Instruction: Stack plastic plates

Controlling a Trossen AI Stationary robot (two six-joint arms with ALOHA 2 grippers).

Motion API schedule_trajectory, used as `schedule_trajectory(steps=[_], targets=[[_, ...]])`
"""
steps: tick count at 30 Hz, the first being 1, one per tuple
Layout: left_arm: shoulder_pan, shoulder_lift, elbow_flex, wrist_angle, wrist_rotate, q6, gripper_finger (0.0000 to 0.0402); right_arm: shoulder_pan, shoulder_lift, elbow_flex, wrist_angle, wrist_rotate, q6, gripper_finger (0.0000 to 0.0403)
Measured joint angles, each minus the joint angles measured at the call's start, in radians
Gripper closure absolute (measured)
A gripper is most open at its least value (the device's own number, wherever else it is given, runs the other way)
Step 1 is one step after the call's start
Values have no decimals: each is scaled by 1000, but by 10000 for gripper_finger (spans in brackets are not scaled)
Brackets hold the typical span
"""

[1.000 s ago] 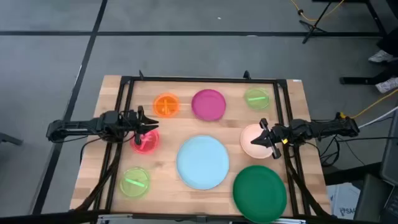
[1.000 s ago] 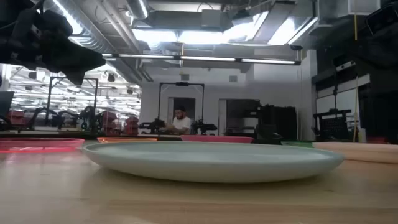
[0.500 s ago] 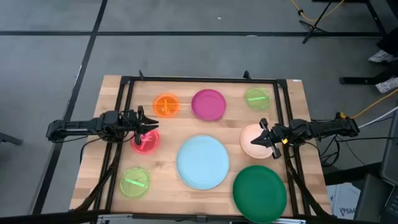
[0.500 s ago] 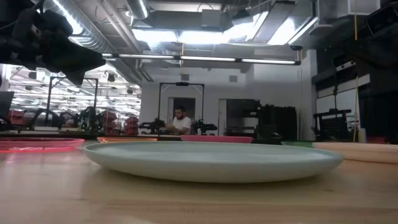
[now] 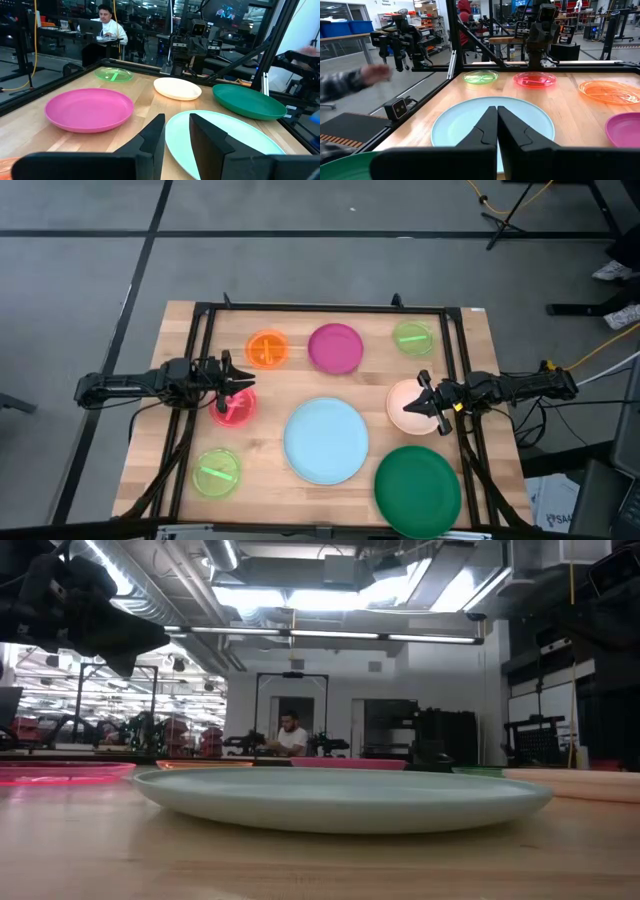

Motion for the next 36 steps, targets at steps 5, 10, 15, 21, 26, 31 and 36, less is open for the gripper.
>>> schedule_trajectory(steps=[5,10,15,21,26,31,36], targets=[[0,0,0,0,0,0,319,0,0,0,0,0,0,402],[0,0,0,0,0,0,319,0,0,0,0,0,0,402],[0,0,0,5,-27,33,319,0,0,0,0,0,0,402],[0,0,0,72,-29,8,319,0,0,0,19,-1,0,402],[0,0,0,226,-37,8,319,0,0,0,23,-1,31,402],[0,2,0,343,-53,27,319,0,0,0,54,60,73,402],[0,51,0,451,-48,33,319,0,0,0,68,63,85,402]])
